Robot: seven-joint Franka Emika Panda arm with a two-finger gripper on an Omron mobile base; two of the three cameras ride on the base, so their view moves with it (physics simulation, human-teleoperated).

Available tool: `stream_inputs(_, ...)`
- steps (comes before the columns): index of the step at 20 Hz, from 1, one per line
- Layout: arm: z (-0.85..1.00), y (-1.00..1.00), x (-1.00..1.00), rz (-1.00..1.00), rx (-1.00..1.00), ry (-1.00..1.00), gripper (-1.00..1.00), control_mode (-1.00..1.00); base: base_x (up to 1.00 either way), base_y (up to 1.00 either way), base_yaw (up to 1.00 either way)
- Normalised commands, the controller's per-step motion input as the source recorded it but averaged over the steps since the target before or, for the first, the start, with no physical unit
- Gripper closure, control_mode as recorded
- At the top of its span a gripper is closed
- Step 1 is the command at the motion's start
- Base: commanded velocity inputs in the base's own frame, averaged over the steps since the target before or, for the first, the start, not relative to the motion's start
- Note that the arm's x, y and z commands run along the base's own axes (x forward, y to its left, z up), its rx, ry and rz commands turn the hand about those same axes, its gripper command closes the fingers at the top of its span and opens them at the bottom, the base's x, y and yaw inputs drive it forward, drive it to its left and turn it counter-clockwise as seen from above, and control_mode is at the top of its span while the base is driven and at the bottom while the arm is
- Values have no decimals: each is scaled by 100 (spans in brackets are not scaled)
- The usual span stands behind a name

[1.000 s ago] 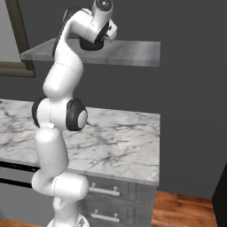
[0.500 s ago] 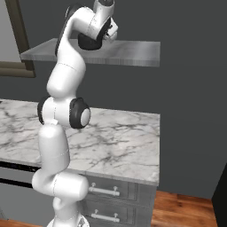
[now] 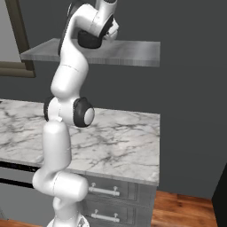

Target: Open the cabinet, pick the kettle from the cabinet, and place it in the sink.

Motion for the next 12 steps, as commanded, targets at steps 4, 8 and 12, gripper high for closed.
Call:
stream_inputs(4, 5, 1, -4, 0, 4, 0, 100, -100, 0, 0, 0)
stream_inputs(8, 3, 1, -14, 0, 2, 0, 100, -100, 0, 0, 0)
stream_inputs(12, 5, 2, -23, 1, 0, -3, 100, -100, 0, 0, 0)
